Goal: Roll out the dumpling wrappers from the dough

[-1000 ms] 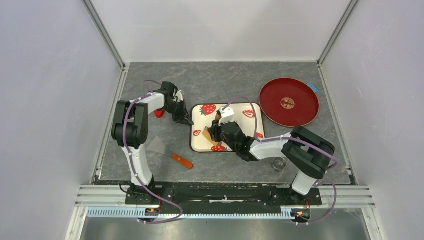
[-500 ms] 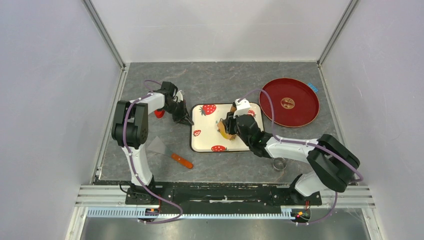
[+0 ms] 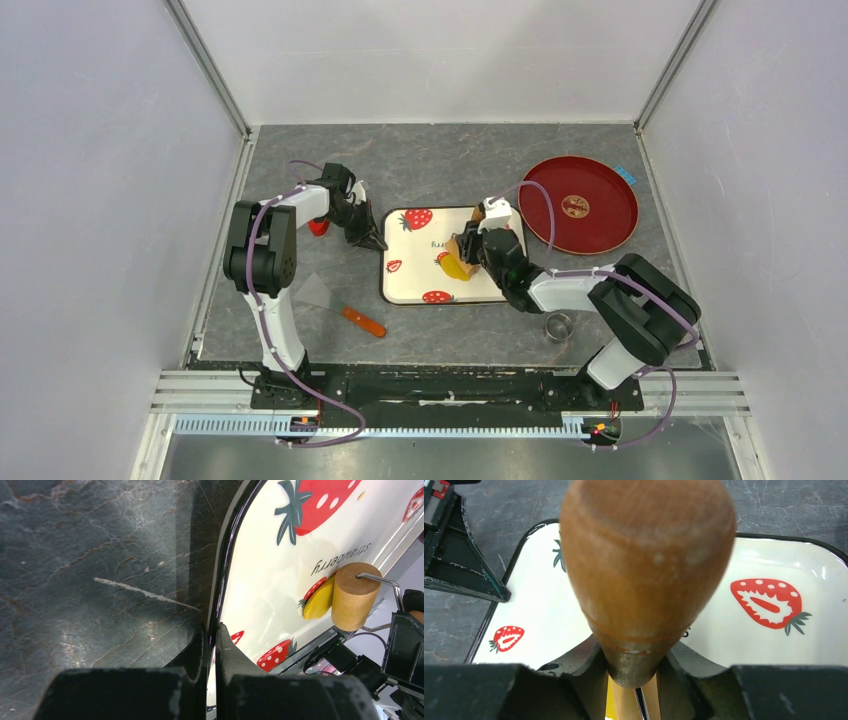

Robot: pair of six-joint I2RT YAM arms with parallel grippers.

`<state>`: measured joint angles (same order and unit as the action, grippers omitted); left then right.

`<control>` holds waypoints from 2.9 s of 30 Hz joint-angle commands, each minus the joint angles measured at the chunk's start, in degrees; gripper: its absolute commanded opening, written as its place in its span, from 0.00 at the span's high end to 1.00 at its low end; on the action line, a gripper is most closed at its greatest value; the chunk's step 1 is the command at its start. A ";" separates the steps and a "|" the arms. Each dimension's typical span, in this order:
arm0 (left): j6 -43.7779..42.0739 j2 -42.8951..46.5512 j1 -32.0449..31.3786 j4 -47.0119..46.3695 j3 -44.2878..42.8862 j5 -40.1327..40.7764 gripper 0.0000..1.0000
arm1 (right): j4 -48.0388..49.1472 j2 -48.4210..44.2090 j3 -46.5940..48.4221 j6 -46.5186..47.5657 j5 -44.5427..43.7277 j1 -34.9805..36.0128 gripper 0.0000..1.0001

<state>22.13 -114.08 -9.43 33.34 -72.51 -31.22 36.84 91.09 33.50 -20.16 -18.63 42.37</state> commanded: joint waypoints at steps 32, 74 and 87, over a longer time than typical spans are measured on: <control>-1.33 -3.36 -0.94 -0.03 0.17 2.45 0.98 | 4.76 19.57 -19.44 -9.44 -3.52 6.55 1.00; -1.13 -1.98 -0.93 -0.53 0.53 1.53 0.98 | -45.14 -57.00 -16.03 -10.67 7.91 -26.59 1.00; -1.13 -2.06 -0.85 -0.56 0.09 1.42 0.98 | -41.61 -54.08 -23.22 -7.69 21.48 -44.47 0.84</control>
<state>22.15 -114.32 -9.52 33.12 -72.60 -32.12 -4.29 37.23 10.96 -30.00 0.45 -0.23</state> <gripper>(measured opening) 0.045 0.352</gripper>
